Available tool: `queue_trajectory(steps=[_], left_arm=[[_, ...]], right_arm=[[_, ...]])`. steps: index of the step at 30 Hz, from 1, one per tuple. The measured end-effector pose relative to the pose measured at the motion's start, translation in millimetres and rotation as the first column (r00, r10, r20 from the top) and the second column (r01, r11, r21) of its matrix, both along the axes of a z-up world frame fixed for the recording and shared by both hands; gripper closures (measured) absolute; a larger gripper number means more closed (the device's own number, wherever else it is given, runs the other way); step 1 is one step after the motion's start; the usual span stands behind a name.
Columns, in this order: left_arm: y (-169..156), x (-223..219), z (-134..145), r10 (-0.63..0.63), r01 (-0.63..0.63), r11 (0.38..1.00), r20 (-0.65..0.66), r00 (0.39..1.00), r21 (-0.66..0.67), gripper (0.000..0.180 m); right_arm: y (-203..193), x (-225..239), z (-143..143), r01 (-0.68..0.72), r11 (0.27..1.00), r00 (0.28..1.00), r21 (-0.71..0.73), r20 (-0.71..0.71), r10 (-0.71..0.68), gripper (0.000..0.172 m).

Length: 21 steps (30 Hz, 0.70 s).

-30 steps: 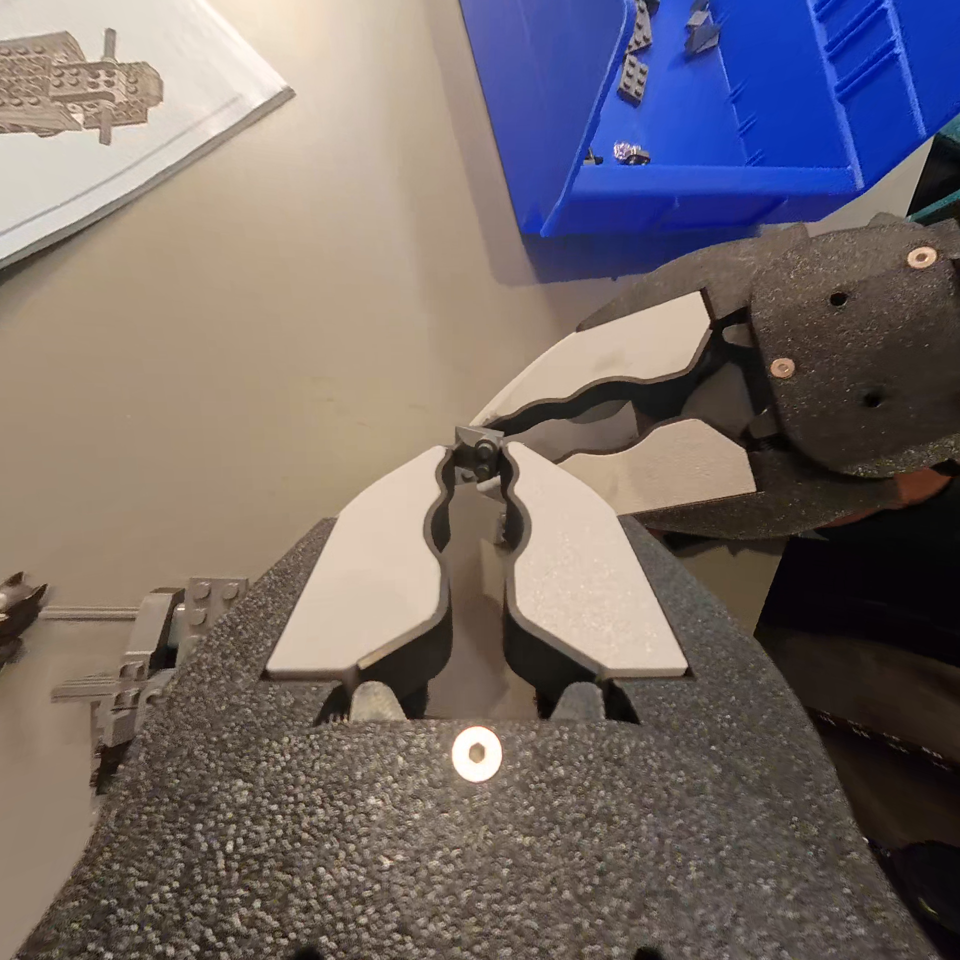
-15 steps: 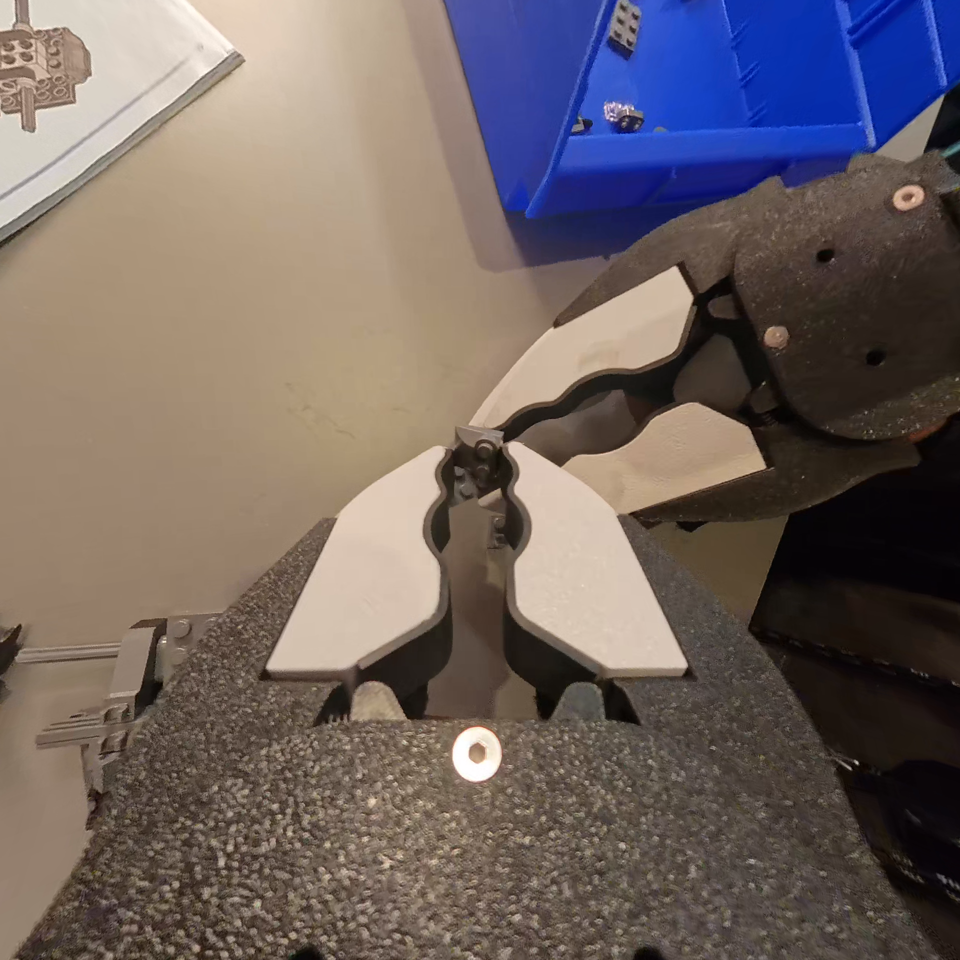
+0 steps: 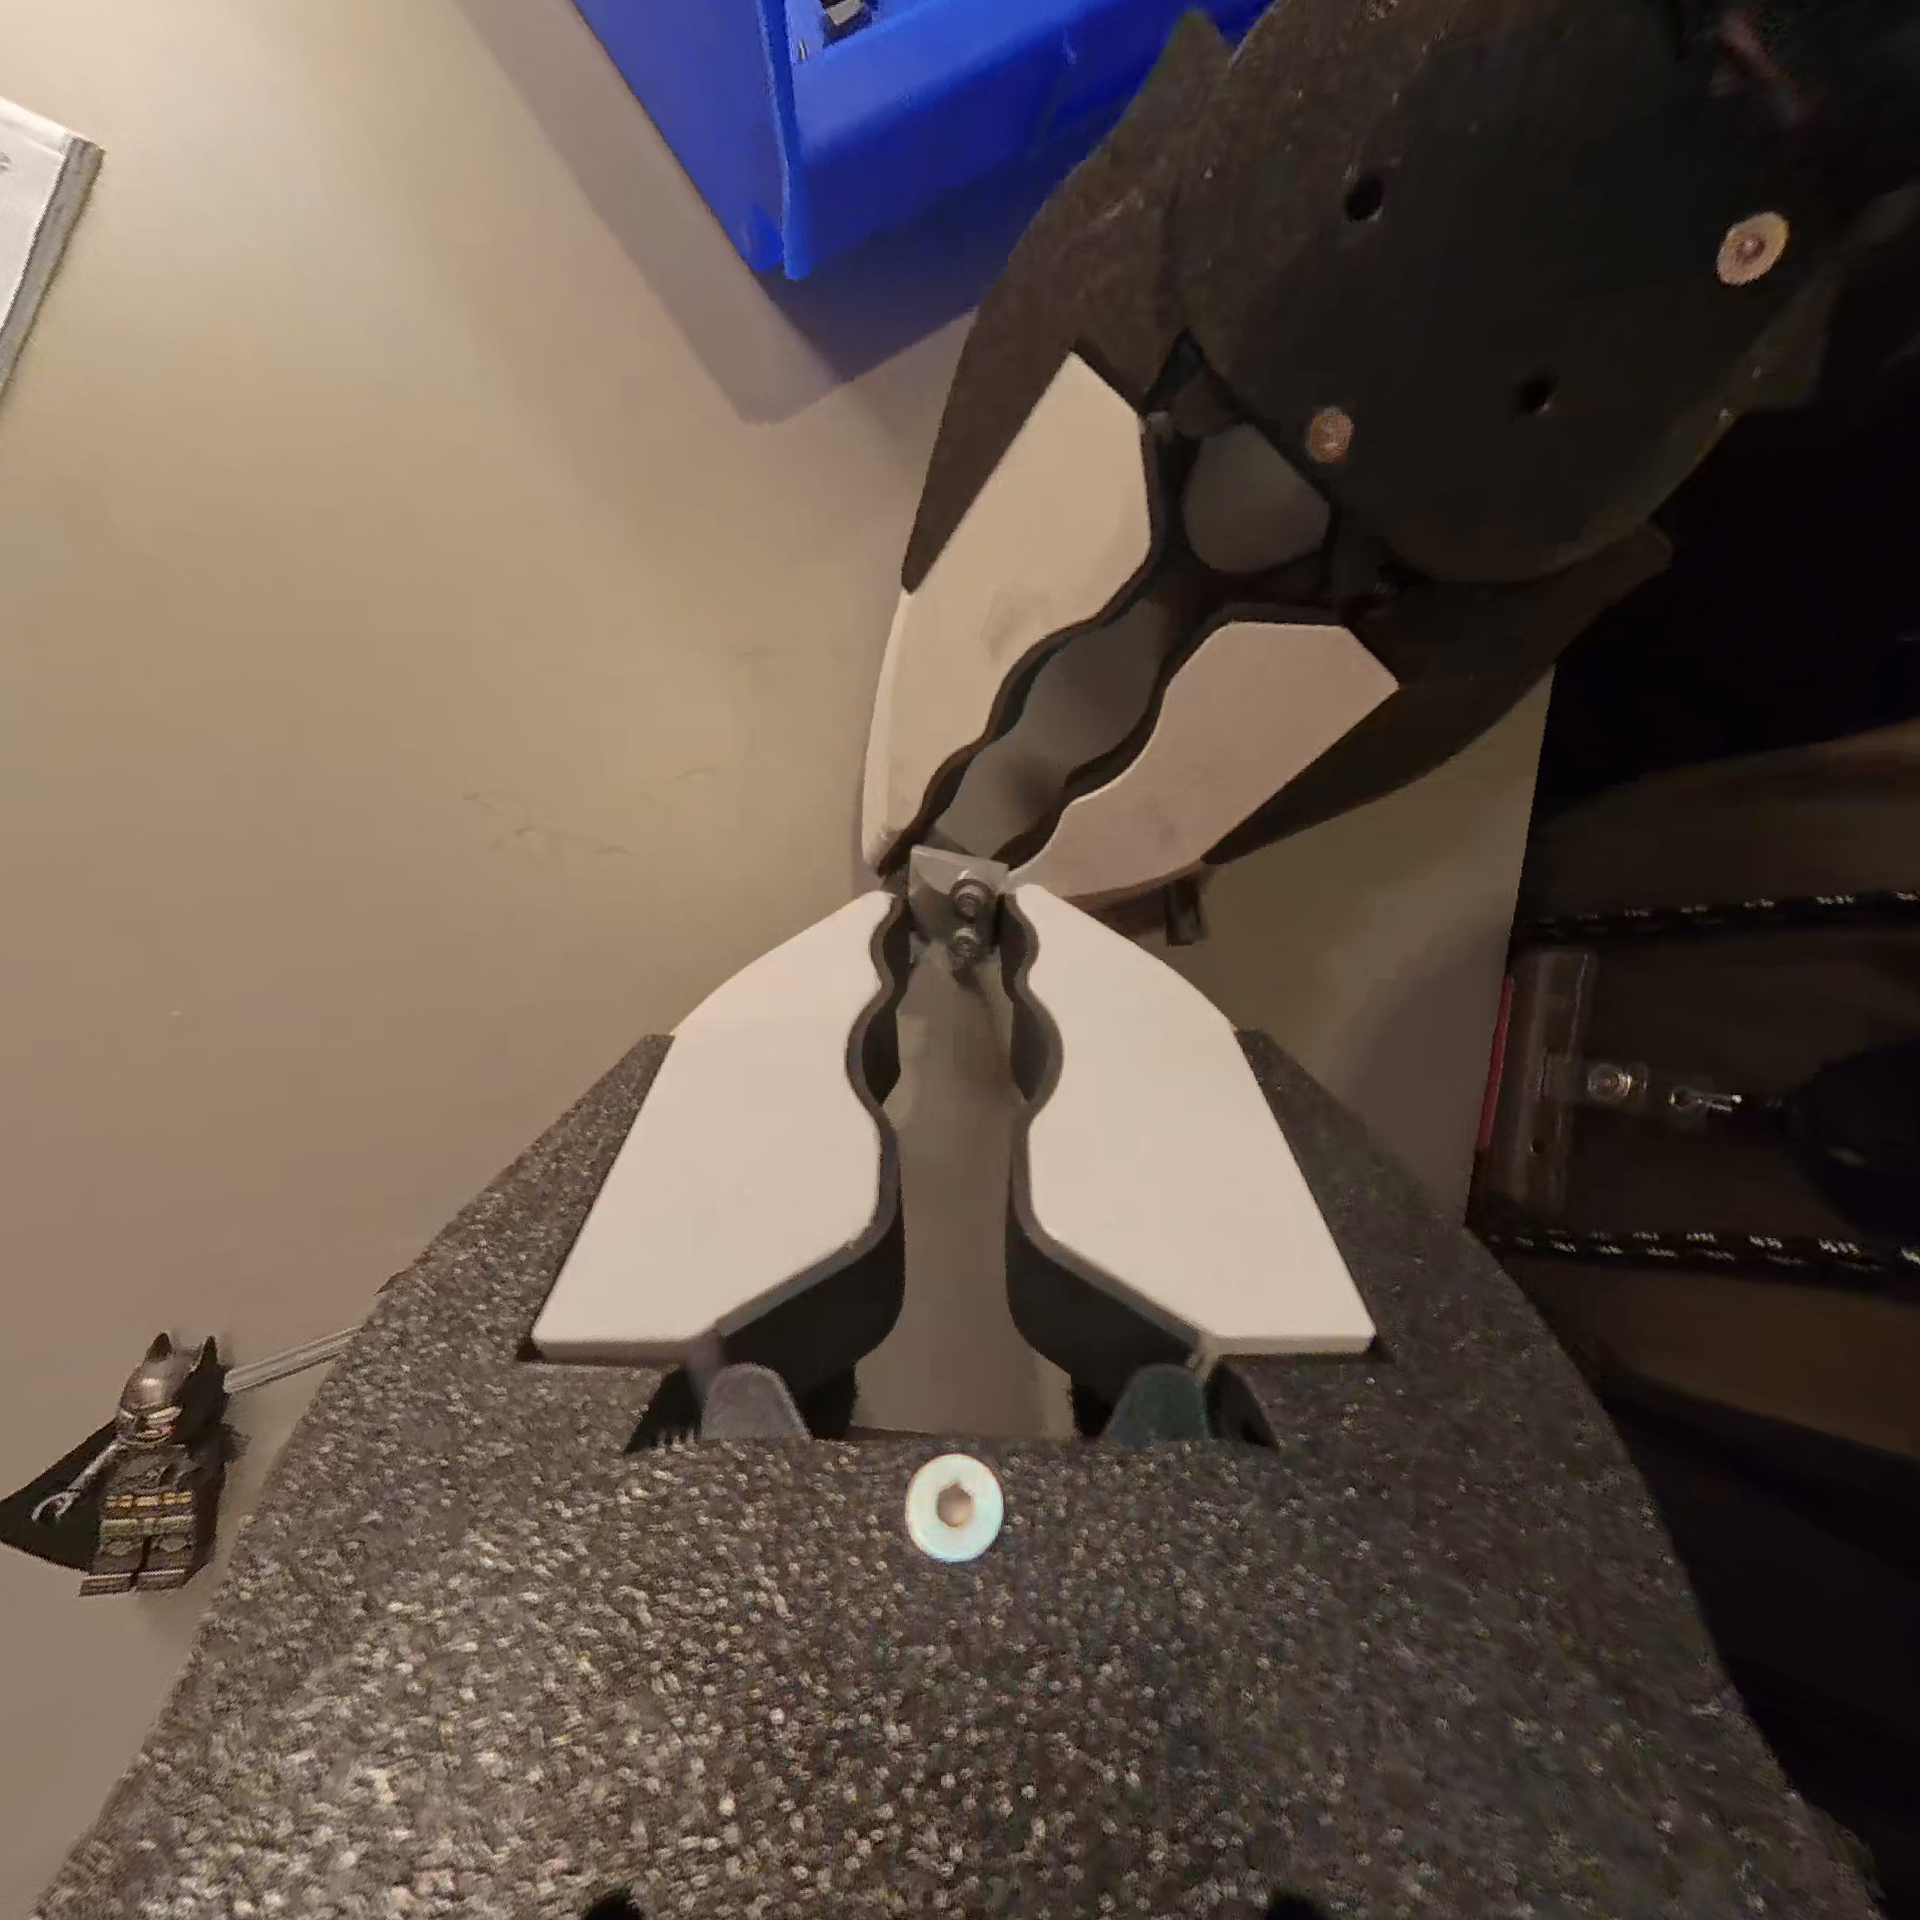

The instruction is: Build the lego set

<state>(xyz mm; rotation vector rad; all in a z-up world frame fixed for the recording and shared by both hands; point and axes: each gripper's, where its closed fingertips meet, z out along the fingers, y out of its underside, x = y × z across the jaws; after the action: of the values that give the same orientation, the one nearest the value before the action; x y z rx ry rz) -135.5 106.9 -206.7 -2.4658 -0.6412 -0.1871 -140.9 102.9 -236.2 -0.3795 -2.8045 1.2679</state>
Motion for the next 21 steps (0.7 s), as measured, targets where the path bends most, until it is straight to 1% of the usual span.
queue_trajectory(steps=[3,8,16,21], left_arm=[[-1.6,2.7,-2.1,-0.046,0.045,0.999,-0.012,0.999,-0.024,0.164],[-6.4,4.4,-7.9,-0.106,0.102,0.991,-0.042,0.993,-0.091,0.163],[-14.5,10.1,-12.1,-0.167,0.161,0.98,-0.047,0.985,-0.116,0.163],[-15.9,9.9,-10.0,-0.201,0.19,0.973,-0.078,0.976,-0.128,0.162]], right_arm=[[-0.1,2.7,2.3,-0.024,0.999,0.999,-0.023,0.024,0.025,0.156],[-1.1,1.5,4.5,-0.033,0.999,0.999,-0.035,0.017,0.034,0.156],[-8.0,4.7,11.1,-0.056,0.995,0.998,-0.087,0.03,0.059,0.156],[-10.5,7.9,12.9,-0.077,0.992,0.996,-0.105,0.038,0.081,0.156]])
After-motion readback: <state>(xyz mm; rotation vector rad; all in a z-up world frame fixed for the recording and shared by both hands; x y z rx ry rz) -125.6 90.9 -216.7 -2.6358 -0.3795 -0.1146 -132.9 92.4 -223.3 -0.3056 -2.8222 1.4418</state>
